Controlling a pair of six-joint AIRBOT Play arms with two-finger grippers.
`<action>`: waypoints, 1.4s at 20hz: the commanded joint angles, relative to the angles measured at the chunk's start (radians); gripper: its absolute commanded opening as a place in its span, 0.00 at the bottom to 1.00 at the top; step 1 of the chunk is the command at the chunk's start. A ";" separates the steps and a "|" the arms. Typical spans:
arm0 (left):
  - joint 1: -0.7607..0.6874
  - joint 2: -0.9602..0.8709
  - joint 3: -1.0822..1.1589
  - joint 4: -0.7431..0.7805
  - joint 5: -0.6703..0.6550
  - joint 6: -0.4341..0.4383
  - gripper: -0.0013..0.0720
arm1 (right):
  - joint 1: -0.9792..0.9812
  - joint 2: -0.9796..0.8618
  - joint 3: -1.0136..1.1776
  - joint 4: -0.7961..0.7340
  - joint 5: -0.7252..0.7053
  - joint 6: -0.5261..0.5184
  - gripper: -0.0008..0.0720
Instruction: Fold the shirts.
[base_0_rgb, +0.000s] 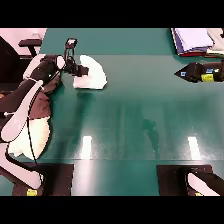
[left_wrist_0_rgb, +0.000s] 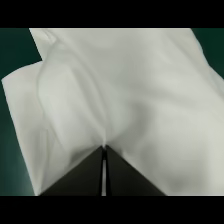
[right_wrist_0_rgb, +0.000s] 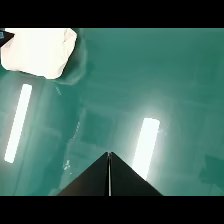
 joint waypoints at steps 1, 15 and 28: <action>0.000 0.048 0.045 0.016 -0.044 0.008 0.05 | -0.002 0.003 0.040 -0.004 -0.010 -0.001 0.03; -0.285 0.525 0.225 -0.201 -0.340 0.271 0.05 | -0.002 -0.001 0.513 -0.010 -0.021 0.000 0.03; -0.016 0.429 -0.014 -0.061 -0.517 0.096 0.79 | -0.001 0.010 0.521 -0.008 0.060 0.001 0.03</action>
